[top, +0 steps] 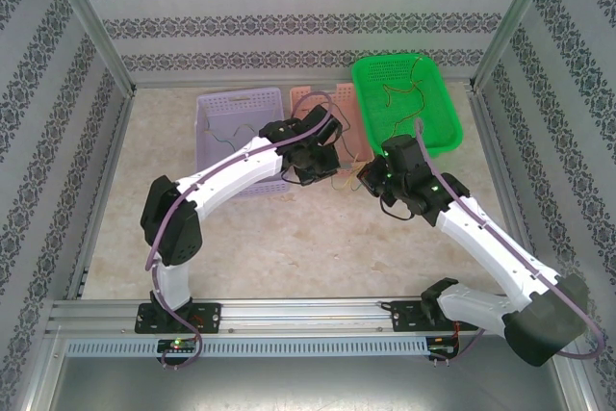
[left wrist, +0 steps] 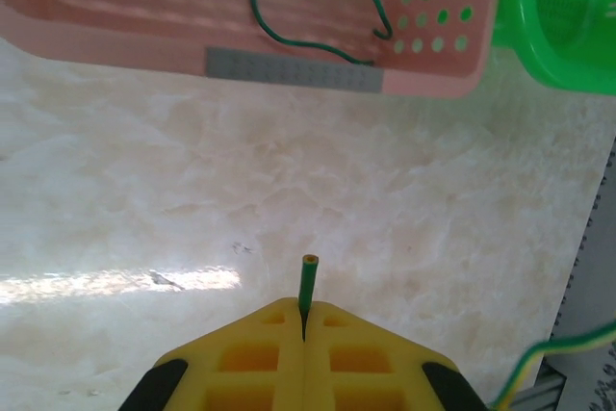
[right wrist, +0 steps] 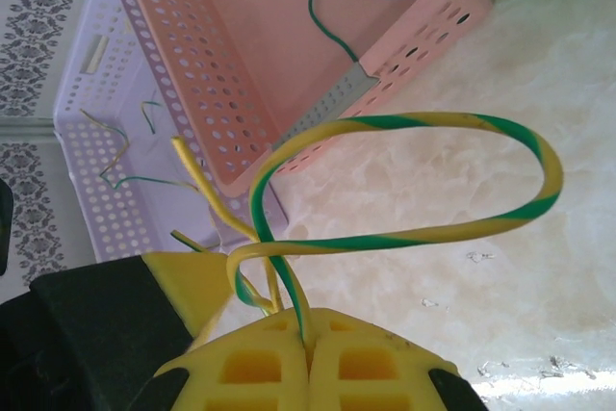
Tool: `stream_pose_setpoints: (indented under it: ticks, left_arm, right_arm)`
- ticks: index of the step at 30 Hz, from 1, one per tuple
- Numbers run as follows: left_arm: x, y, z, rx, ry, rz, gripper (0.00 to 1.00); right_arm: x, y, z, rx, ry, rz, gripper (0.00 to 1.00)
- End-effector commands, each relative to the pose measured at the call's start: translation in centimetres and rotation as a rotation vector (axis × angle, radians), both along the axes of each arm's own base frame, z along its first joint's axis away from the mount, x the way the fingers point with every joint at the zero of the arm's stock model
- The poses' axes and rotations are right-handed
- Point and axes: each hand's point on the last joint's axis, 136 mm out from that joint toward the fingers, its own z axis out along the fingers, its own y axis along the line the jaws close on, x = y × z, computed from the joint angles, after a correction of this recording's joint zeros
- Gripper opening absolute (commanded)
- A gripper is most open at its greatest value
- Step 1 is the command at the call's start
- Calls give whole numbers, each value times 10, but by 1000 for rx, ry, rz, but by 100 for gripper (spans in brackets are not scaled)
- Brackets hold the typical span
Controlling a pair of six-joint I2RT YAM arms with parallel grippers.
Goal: Untangle the cables
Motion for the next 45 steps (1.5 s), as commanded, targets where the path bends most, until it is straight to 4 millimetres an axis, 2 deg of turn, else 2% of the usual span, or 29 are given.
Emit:
stream_pose_setpoints:
  ticks: [1,6,11,16,19,23,28,31,35,39,45]
  left_arm:
    - [14,38,21,24,-66,105,0]
    - [33,73,47,-6,-123,179,0]
    - [57,92,95,-96,-232,200,0]
    - [83,109,135,-122,-333,190,0]
    - [101,128,155,-131,-384,207,0]
    - [126,146,176,-167,-446,229,0]
    - [155,151,194,-253,-506,221,0]
    - [170,161,201,-268,-532,243,0]
    - [186,183,206,-254,-534,291,0]
    - [192,196,206,-237,-540,318,0]
    - [193,200,206,-230,-547,301,0]
  right_arm:
    - [0,-1,11,6,-53,26,0]
    - [-10,1,7,-114,-90,216,0]
    - [-29,14,-13,-187,-104,478,0]
    - [-54,51,-16,-175,-147,838,0]
    - [-79,74,-15,-207,-179,1060,0]
    - [-108,97,-20,-246,-197,1265,0]
    - [-138,126,-22,-256,-233,1437,0]
    - [-148,135,-27,-268,-227,1495,0]
    - [-147,137,-33,-309,-229,1495,0]
    - [-148,135,-36,-357,-234,1511,0]
    - [-164,133,-46,-437,-197,1638,0]
